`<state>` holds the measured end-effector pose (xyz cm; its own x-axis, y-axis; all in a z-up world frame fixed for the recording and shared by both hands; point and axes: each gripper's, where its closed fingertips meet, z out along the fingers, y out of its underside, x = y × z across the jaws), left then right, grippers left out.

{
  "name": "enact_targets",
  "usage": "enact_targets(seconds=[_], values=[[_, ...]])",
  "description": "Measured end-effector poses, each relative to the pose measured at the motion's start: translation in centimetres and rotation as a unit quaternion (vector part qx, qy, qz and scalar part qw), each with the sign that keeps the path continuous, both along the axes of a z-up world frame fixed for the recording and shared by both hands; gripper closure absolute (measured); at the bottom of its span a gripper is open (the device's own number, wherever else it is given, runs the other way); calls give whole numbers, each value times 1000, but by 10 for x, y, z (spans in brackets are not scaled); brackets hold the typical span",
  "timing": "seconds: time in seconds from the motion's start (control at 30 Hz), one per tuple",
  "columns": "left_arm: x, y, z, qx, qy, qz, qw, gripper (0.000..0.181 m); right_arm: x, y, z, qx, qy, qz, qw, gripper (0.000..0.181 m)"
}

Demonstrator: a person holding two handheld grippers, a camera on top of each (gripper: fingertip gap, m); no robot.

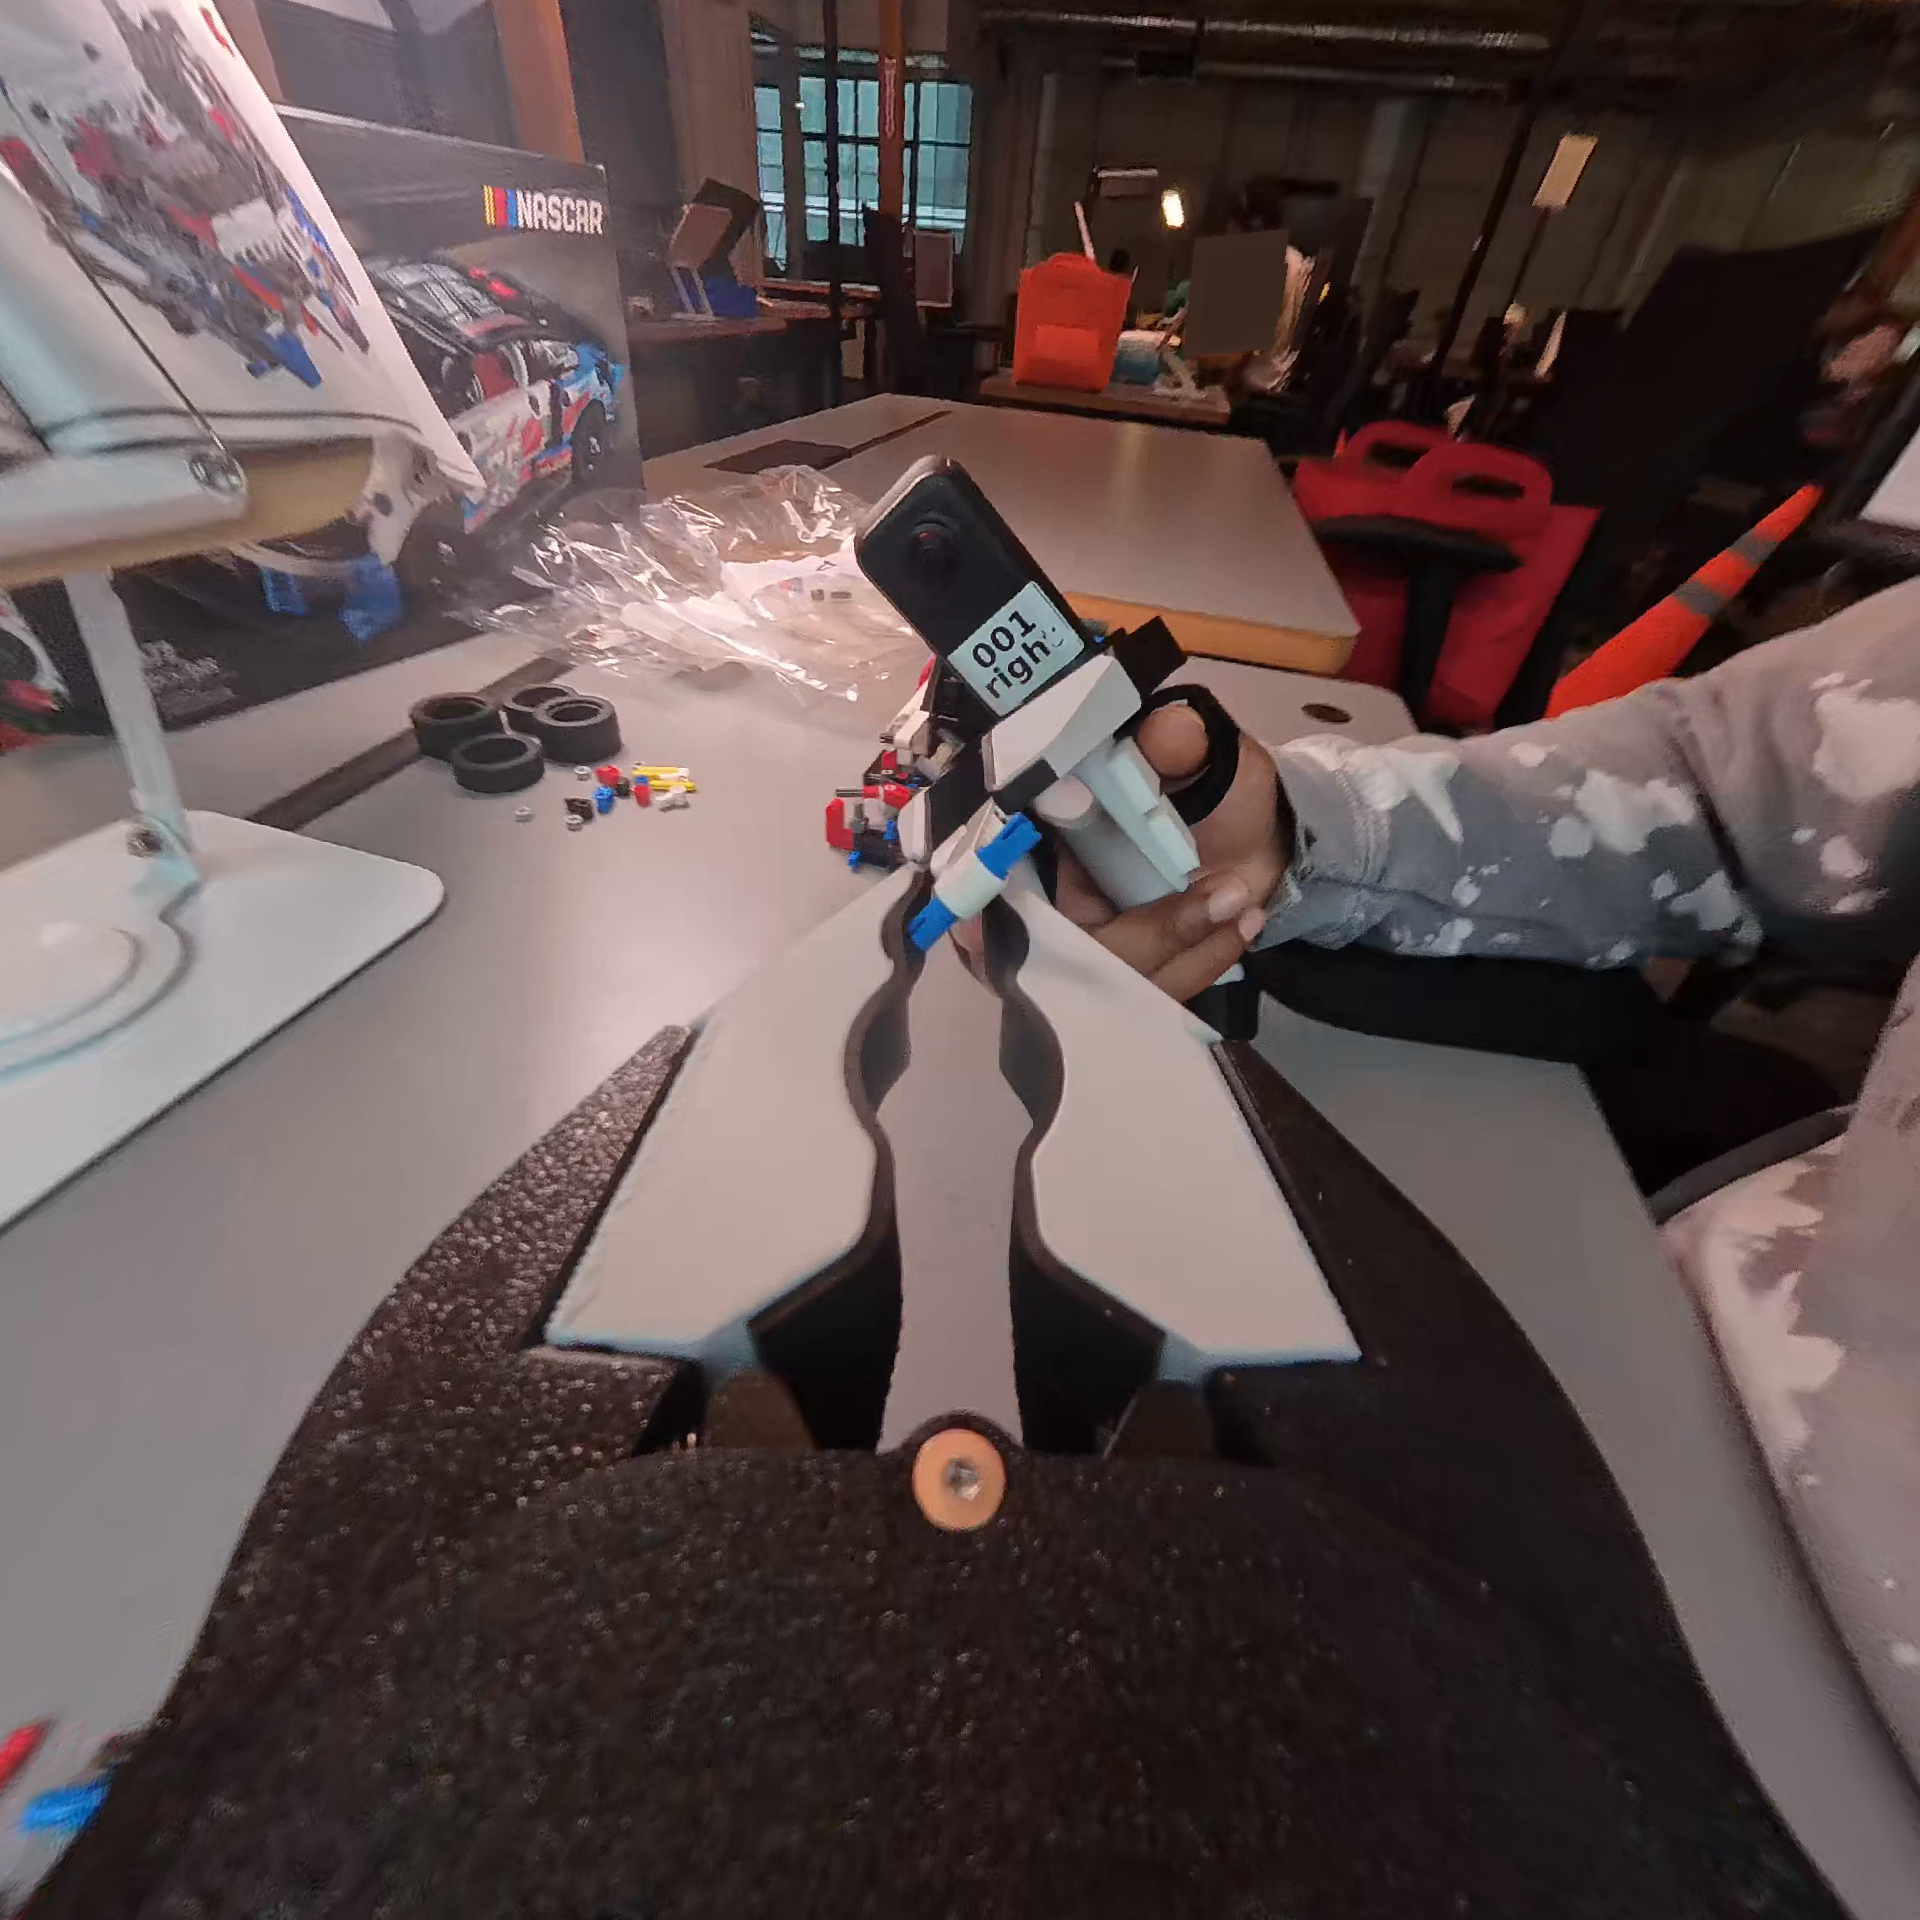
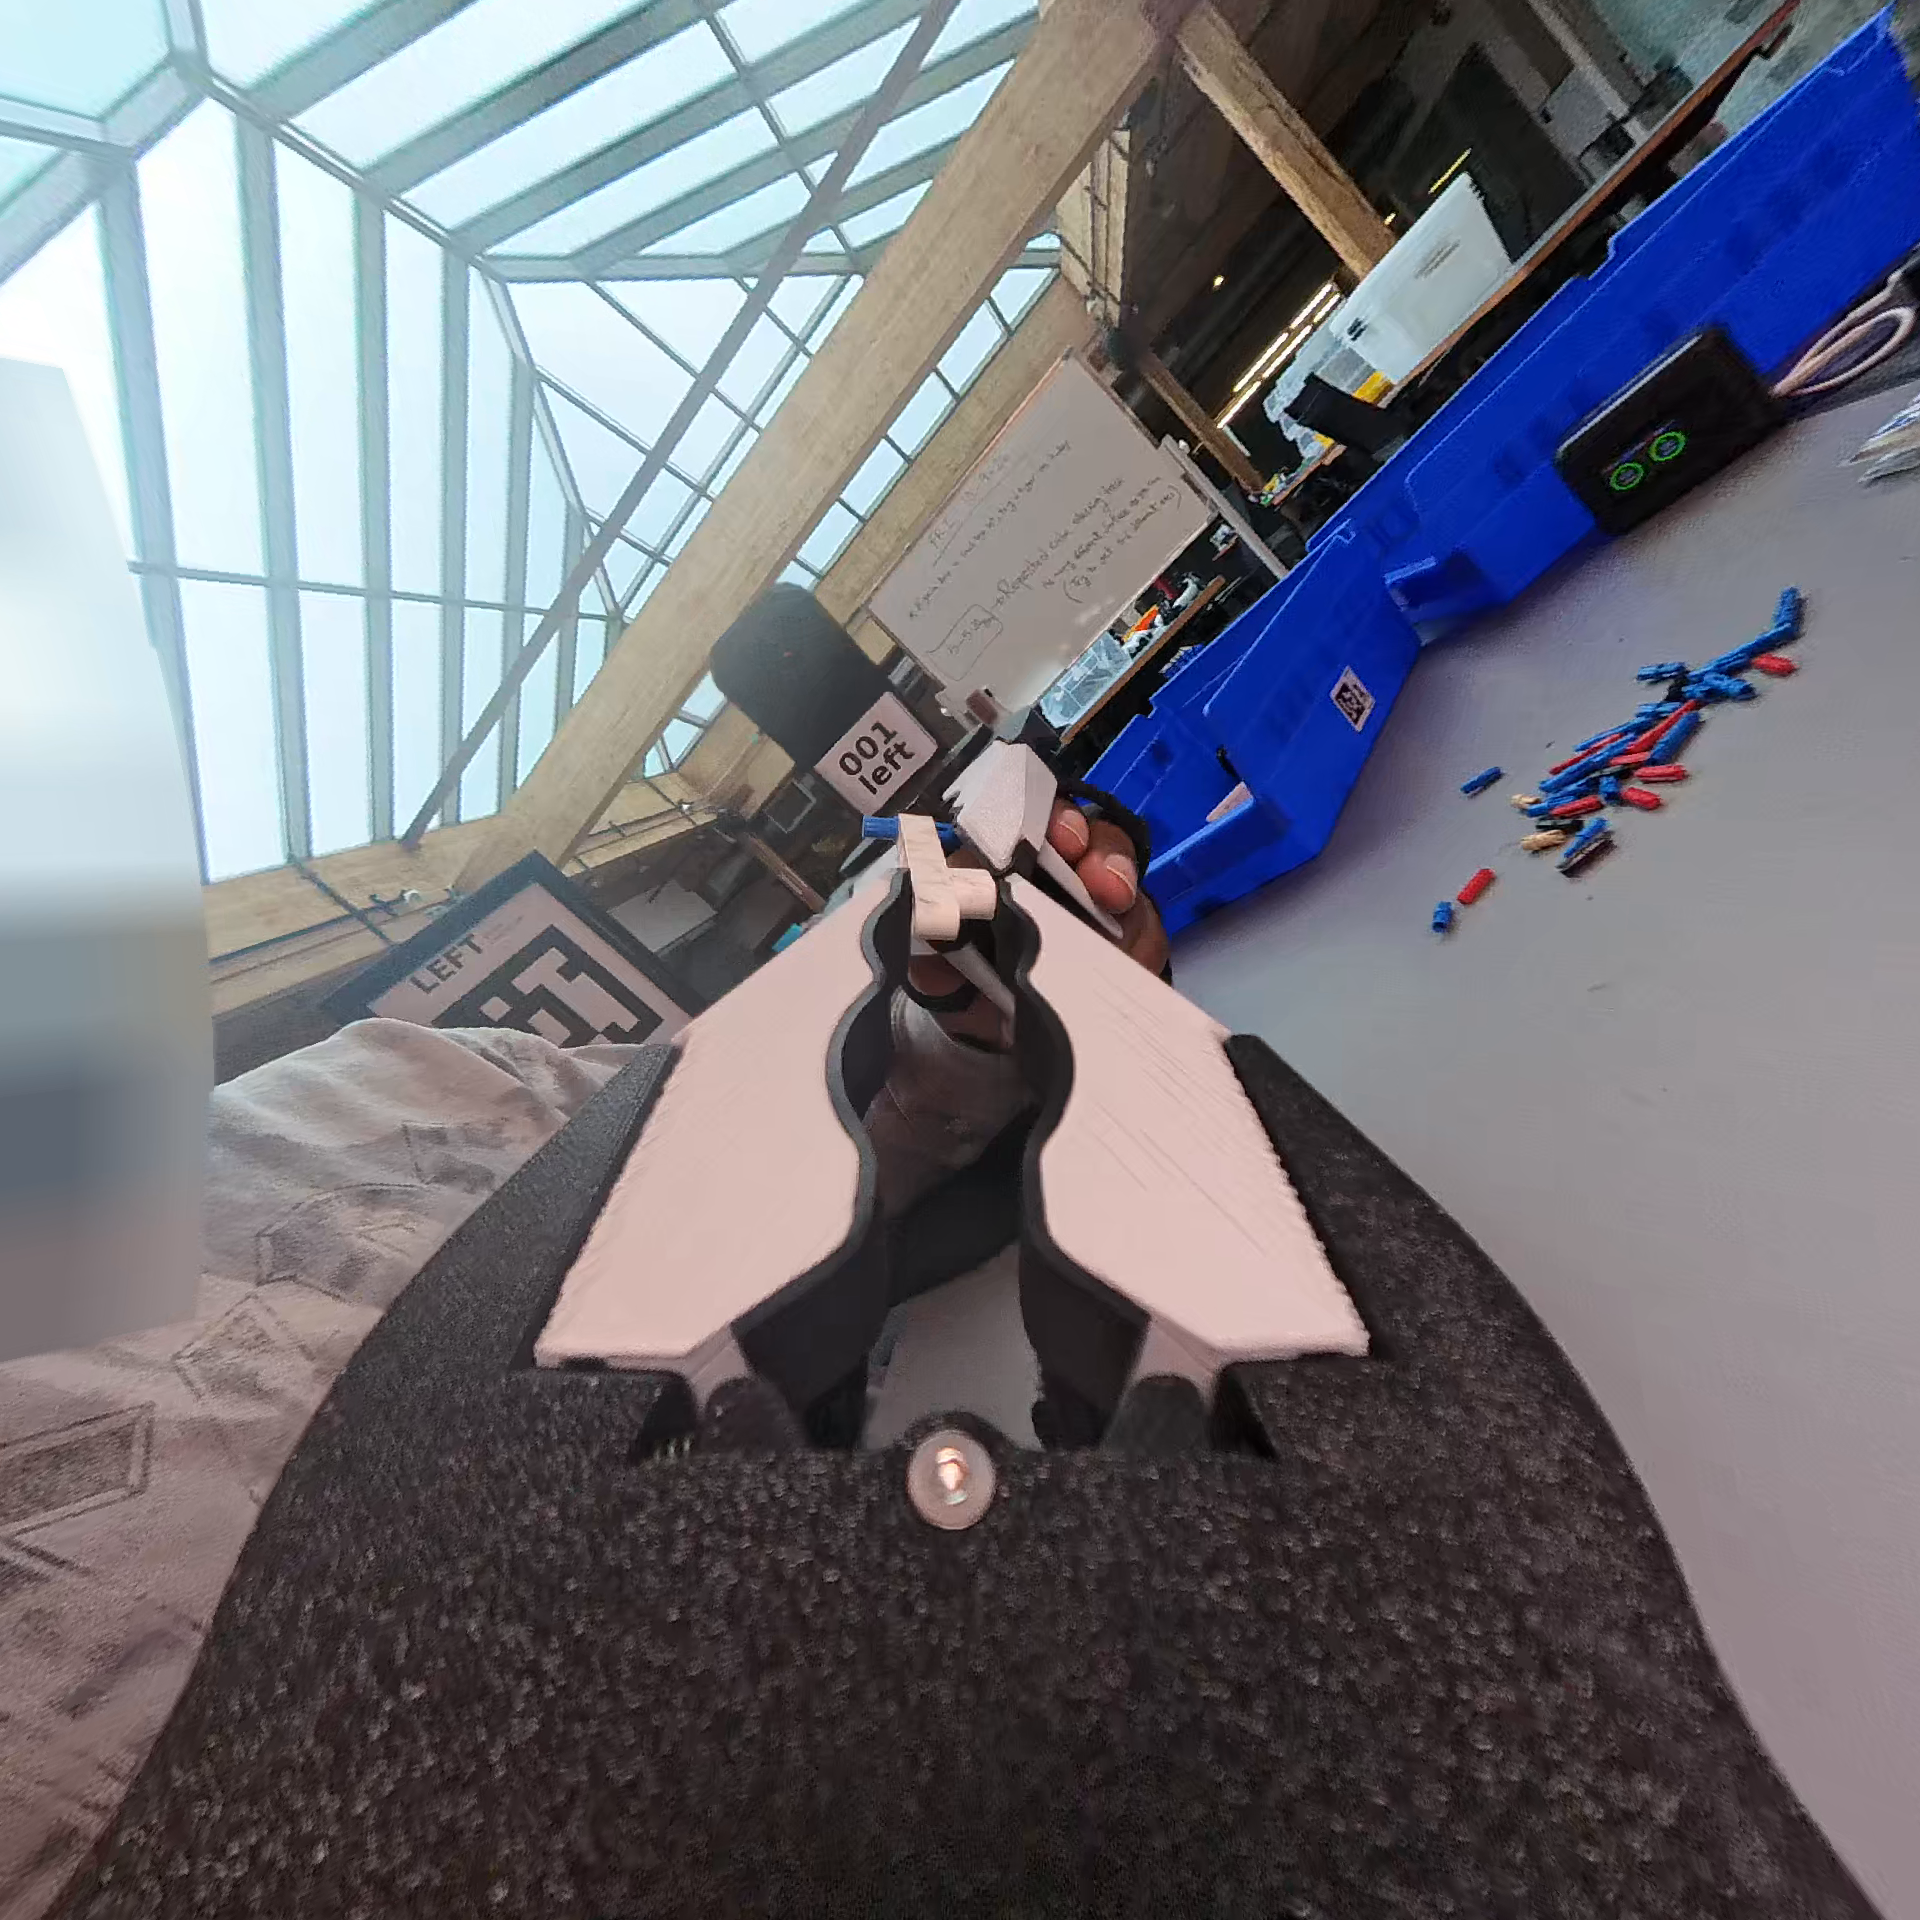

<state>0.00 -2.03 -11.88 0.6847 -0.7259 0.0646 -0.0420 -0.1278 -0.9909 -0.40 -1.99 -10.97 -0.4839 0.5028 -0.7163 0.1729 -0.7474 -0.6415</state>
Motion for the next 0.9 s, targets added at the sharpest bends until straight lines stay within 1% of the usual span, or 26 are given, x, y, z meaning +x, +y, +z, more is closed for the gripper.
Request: enact_targets(seconds=[0.1,0.17,0.23,0.27,0.33,0.37,0.43,0.53,0.63,0.67,0.73,0.8,0.83,0.87,0.9], values=[[-4,2,-2,-50,-116,-28,992,178,1,4,-9,21,-18,-3,1000,169],[-15,-2,5,-69,-200,-48,976,181,-1,11,-18,47,-38,-26,998,179],[-25,-6,9,-77,-246,-57,965,181,-1,8,-21,82,-40,-28,995,178],[-27,-6,4,-86,-243,-53,965,181,-1,4,-17,89,-31,-24,995,179],[-29,-3,-15,-115,-200,-33,972,181,-5,1,-15,98,-28,-36,994,181],[-31,-1,-24,-122,-172,-18,977,181,-7,0,-20,113,-40,-40,992,181],[-37,3,-30,-117,-132,4,984,181,-10,0,-34,175,-73,-50,981,180],[-44,4,-29,-107,-111,18,988,170,-10,1,-62,305,-131,-63,941,175],[-60,9,-22,-90,-113,49,988,155,-10,-16,-87,408,-178,-29,895,166],[-65,10,-20,-85,-116,55,988,152,-12,-26,-96,430,-195,-11,882,162],[-75,12,-20,-82,-117,68,987,147,-18,-47,-115,469,-231,19,852,146],[-81,14,-22,-80,-112,78,987,147,-27,-64,-132,512,-256,32,819,140],[-82,14,-23,-81,-106,81,988,147,-32,-71,-138,524,-268,40,807,138],[-83,14,-25,-81,-100,83,988,147,-36,-76,-144,531,-279,44,799,140],[-82,13,-26,-81,-95,82,989,147,-40,-76,-145,543,-285,35,789,149]])
